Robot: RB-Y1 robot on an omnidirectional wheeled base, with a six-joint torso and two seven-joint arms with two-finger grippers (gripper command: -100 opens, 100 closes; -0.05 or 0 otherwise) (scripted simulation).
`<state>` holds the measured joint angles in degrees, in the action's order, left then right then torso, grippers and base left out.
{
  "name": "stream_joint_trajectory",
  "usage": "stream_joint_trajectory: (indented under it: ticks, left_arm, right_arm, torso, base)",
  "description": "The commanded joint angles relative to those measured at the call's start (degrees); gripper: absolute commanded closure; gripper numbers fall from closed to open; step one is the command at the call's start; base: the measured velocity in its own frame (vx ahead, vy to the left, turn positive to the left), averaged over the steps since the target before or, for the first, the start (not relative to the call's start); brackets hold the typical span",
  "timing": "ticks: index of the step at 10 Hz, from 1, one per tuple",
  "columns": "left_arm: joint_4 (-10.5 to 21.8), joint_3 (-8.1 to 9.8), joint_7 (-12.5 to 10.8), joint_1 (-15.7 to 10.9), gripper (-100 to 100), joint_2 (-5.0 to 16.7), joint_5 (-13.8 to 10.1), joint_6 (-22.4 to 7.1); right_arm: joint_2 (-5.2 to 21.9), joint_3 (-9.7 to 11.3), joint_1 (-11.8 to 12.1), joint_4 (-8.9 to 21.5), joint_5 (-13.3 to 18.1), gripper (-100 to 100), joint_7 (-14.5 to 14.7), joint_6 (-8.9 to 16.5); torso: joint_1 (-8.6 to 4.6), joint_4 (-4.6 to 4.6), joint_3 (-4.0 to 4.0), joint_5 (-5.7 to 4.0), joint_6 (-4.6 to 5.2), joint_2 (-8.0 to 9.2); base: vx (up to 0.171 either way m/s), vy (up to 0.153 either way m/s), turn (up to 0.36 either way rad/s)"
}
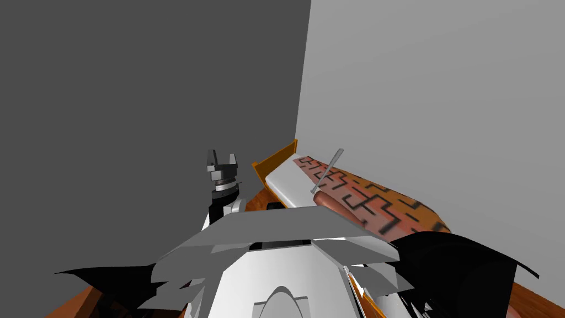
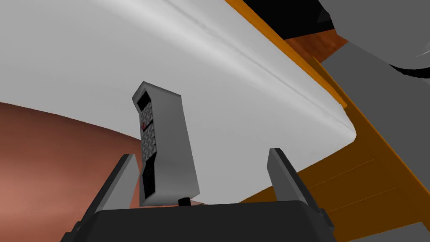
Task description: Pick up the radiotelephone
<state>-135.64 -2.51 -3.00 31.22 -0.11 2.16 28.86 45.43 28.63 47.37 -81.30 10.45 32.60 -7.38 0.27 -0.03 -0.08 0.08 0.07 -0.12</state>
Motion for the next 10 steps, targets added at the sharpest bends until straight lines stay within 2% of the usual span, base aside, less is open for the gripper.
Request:
stream_joint_trajectory:
  ticks: [1,5,6,10]
  left_arm:
    - [0.00,0.00,0.00,0.00,0,0.00,0.00,0.00]
    - [0.00,0.00,0.00,0.00,0,0.00,0.00,0.00]
    - [0.00,0.00,0.00,0.01,0,0.00,0.00,0.00]
    - [0.00,0.01,0.00,0.01,0,0.00,0.00,0.00]
  right_arm:
    - [0.77,0.99,-0.39,1.75,0.18,-100,1.04,0.10]
    - [5.85,6.05,-0.87,7.60,1.15,-100,6.24,1.33]
    - [5.85,6.05,-0.87,7.60,1.15,-100,6.24,1.33]
    - [9.79,10.31,-2.08,11.79,1.74,-100,10.20,2.06]
  torso:
    - [0.00,0.00,0.00,0.00,0.00,0.00]
    - [0.06,0.00,-0.01,0.01,-0.01,-0.03]
    - [0.10,0.00,-0.04,0.01,0.01,-0.07]
    - [0.12,-0.01,-0.06,0.01,0.04,-0.11]
  base:
    - [-0.001,0.008,0.280]
    - [0.004,0.029,0.397]
    - [0.014,0.023,0.105]
    - [0.024,0.038,0.306]
